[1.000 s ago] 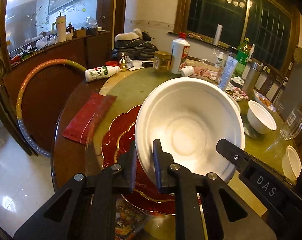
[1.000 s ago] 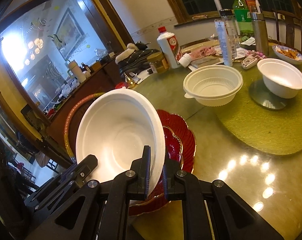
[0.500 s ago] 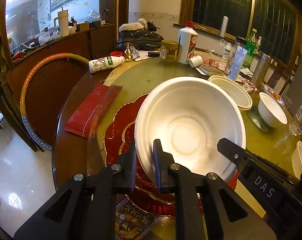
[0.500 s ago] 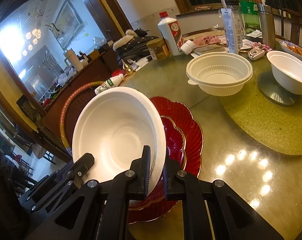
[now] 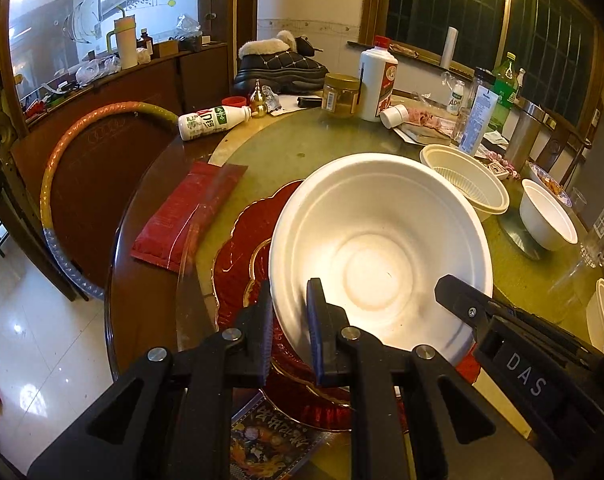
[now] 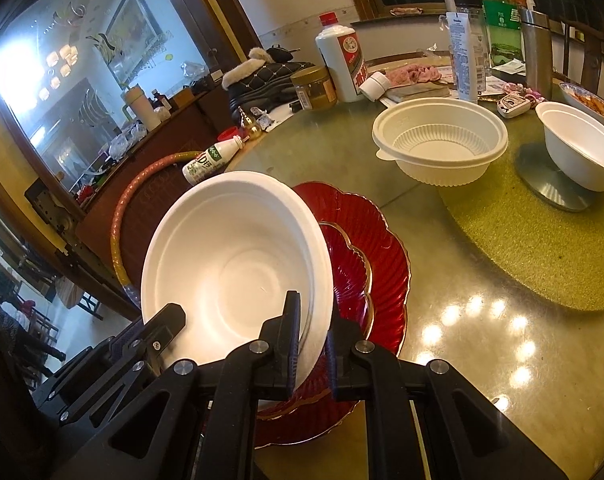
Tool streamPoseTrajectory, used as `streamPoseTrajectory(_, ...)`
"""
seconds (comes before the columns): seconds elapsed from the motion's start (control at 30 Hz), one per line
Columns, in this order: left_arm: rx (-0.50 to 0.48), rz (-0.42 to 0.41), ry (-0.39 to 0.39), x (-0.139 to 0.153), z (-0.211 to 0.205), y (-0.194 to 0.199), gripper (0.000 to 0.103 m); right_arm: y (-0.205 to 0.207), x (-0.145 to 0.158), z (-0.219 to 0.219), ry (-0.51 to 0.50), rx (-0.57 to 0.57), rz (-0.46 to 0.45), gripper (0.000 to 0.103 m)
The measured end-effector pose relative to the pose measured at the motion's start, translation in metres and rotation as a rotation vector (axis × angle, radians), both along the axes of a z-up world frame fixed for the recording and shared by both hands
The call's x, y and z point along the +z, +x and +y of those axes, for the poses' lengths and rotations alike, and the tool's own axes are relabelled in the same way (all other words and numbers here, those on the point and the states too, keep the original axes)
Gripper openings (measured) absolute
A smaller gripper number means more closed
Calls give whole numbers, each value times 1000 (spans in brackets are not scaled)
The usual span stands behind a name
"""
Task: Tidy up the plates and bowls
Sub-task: 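Carry the white foam bowl over the stacked red plates with both tools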
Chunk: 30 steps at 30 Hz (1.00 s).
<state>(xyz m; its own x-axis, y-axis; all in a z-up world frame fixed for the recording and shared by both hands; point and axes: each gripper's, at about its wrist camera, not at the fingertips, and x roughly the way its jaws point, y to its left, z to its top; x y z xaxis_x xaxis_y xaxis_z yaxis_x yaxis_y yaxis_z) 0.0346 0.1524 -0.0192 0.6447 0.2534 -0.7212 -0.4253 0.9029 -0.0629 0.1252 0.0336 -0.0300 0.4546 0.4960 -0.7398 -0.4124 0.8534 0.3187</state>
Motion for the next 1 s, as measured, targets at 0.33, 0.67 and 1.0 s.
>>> streamPoseTrajectory(0.33,0,12,-5,-3,1,-1,14,0,0,4,-20,-1,5,11)
streamPoseTrajectory(0.67,5,26,-13,-5,2,1,14,0,-1,7,-31,-2,10,11)
streamPoseTrajectory(1.0,6,28,-19,-4,3,1,14,0,-1,8,-40,-9,9,11)
